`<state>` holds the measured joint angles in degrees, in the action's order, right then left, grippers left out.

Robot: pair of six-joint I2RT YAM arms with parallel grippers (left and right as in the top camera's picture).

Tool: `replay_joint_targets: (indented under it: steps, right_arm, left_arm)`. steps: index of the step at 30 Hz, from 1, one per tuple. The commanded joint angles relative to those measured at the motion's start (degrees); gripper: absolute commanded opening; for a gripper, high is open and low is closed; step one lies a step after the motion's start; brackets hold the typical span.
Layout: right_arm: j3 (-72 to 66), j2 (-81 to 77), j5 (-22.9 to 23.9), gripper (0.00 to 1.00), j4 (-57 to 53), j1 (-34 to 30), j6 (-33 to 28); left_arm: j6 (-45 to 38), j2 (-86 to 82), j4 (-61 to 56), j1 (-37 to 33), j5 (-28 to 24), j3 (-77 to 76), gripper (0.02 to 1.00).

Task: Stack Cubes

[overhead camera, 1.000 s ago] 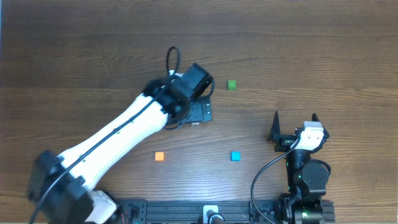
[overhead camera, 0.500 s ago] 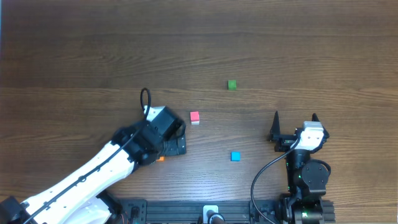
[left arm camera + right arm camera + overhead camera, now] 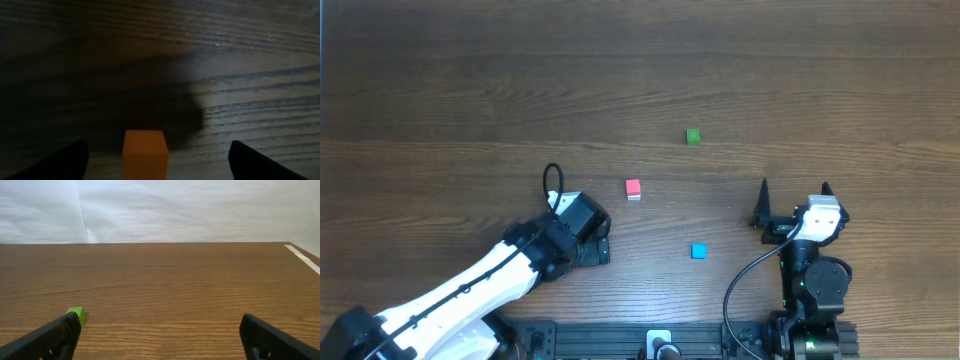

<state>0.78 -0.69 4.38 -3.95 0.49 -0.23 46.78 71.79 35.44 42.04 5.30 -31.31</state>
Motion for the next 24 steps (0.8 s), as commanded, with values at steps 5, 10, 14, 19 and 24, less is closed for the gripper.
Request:
replay_joint_targets:
  steps: [5, 10, 14, 19, 24]
  right_arm:
    - [-0.48, 0.35, -0.48, 0.993, 0.04, -0.31, -0.26]
    - [-0.48, 0.35, -0.48, 0.991, 0.04, -0.31, -0.26]
    - [-0.48, 0.35, -0.48, 0.993, 0.04, -0.31, -0.26]
    - [-0.48, 0.35, -0.48, 0.991, 0.07, -0.31, -0.26]
    - [-0.48, 0.35, -0.48, 0.993, 0.04, -0.31, -0.26]
  left_arm:
    - [0.61, 4.7, -0.15, 0.13, -2.25, 0.35, 0.858]
    - [0.11, 5.11, -0.13, 0.13, -2.23, 0.35, 0.693]
    - [-0.07, 5.09, -0.07, 0.13, -1.97, 0.35, 0.619]
    - [-0.04, 5.11, 0.07, 0.13, -1.77, 0.35, 0.441]
    - [-0.02, 5.16, 0.09, 0.13, -1.57, 0.35, 0.371]
